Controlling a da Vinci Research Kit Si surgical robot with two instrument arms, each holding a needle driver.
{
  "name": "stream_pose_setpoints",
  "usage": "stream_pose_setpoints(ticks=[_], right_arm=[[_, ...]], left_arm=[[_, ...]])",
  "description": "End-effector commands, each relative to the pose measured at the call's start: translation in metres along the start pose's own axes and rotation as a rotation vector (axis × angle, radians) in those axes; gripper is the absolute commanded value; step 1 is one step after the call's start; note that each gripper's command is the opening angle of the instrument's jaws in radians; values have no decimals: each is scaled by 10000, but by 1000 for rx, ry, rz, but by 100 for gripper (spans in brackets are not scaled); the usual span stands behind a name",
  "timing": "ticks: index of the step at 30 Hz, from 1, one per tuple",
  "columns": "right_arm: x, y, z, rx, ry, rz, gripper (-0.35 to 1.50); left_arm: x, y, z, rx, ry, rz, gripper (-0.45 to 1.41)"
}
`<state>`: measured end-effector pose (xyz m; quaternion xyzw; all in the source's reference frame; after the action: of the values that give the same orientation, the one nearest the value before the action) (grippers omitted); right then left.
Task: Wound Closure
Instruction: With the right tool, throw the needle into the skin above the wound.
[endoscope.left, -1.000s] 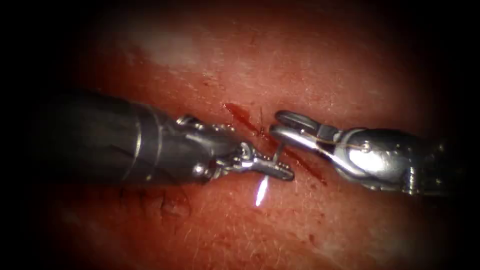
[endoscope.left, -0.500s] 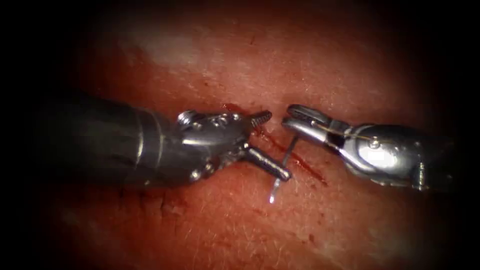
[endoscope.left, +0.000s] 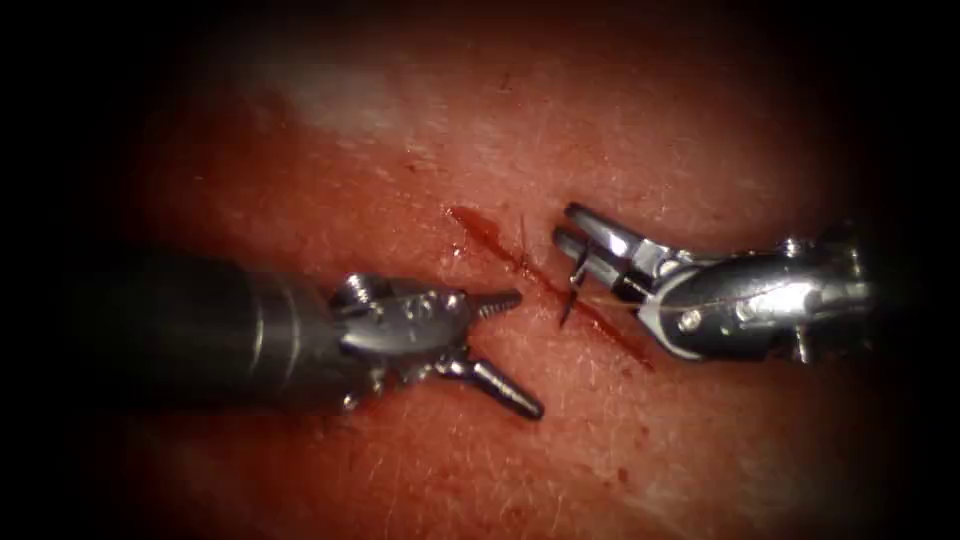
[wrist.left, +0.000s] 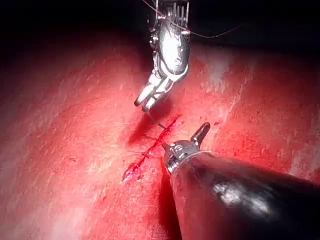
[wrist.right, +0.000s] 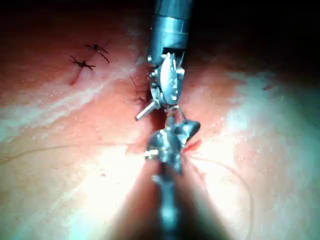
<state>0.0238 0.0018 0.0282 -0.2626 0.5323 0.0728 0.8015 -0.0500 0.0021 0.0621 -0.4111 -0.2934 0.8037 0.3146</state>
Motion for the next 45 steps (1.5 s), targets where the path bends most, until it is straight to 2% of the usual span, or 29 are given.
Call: stream_pose_setpoints(ticks=[1,6,9,15,26,31,41,45], right_arm=[[-6,-5,2,-4,7,-5,-35],[-25,0,-1,-26,-4,-13,-35],[-37,0,-3,-36,-12,-26,-35],[-45,3,-6,-52,-34,-55,-35],[-52,-13,2,-52,-32,-112,-35],[-54,-20,2,-48,-30,-213,-35],[-58,-29,-1,-39,-27,-257,-35],[-60,-45,-6,-50,-33,-351,-35]], left_arm=[[-7,1,14,-5,-13,2,67],[-18,3,52,-19,-29,20,64],[-21,-1,65,-21,-31,37,64],[-22,-8,63,-26,-32,42,64],[-16,-5,56,-35,-33,37,64],[-16,-5,53,-41,-35,38,64],[-17,-5,51,-44,-36,33,64],[-20,-7,44,-52,-38,26,61]])
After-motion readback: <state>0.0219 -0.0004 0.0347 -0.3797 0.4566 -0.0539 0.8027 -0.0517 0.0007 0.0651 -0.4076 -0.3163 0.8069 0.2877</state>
